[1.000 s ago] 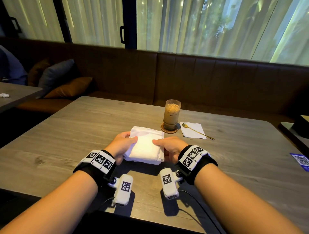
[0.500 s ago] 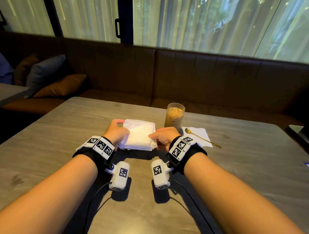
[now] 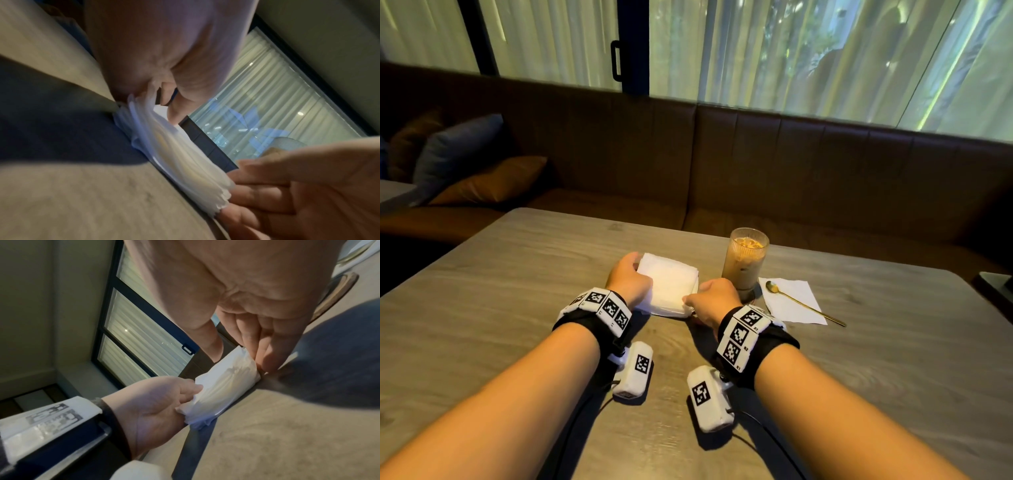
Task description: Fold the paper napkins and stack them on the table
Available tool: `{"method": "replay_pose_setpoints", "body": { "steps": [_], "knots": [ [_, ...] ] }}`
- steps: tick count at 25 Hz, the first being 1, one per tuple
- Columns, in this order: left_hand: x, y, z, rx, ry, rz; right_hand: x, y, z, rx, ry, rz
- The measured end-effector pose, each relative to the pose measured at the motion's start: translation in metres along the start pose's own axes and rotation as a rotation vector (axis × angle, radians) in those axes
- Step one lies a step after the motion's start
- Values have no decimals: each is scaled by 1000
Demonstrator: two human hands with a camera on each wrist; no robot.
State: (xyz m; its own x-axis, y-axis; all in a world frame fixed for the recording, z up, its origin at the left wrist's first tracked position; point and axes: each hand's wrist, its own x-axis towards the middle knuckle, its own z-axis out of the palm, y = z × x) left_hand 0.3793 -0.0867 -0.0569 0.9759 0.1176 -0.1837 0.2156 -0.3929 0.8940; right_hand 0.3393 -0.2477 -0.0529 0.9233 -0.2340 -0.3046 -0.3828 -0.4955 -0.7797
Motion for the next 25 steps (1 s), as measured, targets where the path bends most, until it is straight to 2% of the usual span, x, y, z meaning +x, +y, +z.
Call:
{"method": "replay_pose_setpoints", "body": {
  "steps": [5, 7, 10, 19, 22, 25],
  "knots": [
    [-15, 2, 0, 278, -178, 143, -6, 2, 6, 32, 12, -5],
    [-15, 1, 3, 416, -248, 155, -9, 1, 8, -3, 6, -23],
    [-14, 2, 7, 498, -350, 128, -18, -5, 6, -95, -90, -46],
    [-17, 5, 15, 564, -269, 89, -29, -13, -8, -297, -122, -83],
    [-20, 4, 11, 610, -266, 107, -32, -11, -13, -304, -129, -100],
    [-27, 8, 5, 639, -197, 154, -32, -6, -20, -289, -144, -114]
  ]
}}
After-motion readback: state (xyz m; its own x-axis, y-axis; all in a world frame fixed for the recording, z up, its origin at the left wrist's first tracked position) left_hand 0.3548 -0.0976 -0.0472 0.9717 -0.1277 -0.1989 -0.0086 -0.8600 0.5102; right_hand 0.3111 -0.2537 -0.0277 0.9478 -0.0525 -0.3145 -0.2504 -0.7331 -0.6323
